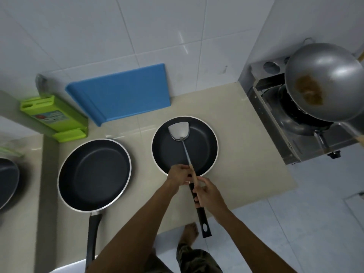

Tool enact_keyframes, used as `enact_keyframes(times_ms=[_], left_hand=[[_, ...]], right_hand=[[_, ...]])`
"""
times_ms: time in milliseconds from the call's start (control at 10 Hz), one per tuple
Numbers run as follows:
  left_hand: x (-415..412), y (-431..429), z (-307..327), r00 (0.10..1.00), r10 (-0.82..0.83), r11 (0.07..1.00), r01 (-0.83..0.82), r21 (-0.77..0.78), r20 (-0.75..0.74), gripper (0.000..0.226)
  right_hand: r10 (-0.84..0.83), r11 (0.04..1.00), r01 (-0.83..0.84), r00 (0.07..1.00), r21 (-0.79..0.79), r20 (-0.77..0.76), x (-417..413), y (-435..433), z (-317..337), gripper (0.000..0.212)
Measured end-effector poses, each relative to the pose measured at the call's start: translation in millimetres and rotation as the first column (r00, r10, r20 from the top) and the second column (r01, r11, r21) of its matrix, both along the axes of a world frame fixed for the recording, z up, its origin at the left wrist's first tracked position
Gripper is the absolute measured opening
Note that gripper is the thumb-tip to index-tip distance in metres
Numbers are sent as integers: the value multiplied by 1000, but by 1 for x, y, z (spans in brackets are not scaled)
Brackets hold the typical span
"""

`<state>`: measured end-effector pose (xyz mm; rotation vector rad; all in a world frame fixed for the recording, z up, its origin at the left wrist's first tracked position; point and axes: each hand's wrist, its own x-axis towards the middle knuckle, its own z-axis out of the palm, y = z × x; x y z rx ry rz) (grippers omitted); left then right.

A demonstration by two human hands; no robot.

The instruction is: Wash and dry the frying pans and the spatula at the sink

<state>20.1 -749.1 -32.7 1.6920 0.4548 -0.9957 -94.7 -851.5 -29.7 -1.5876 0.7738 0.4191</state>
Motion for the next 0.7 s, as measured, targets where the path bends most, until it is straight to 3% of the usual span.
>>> enact_keyframes(times_ms=[200, 300, 600, 700], left_hand=[[-9, 11, 4, 999, 18, 999, -20, -45, -36, 24], [-17, 18, 4, 999, -15, 998, 13, -53, -38, 25], [-33, 49, 31, 999, -35, 989, 33, -144, -6, 19], [-36, 69, 48, 999, -42, 986, 46, -162, 24, 18]], right_hand=[[173, 961, -160, 984, -227, 36, -4, -2, -8, 23], [202, 955, -192, 979, -225, 21, -6, -1, -1, 26], [123, 958, -132, 991, -254, -49, -12, 10, 22, 23], [24, 941, -25, 1000, -338, -7, -12, 26, 37, 22]])
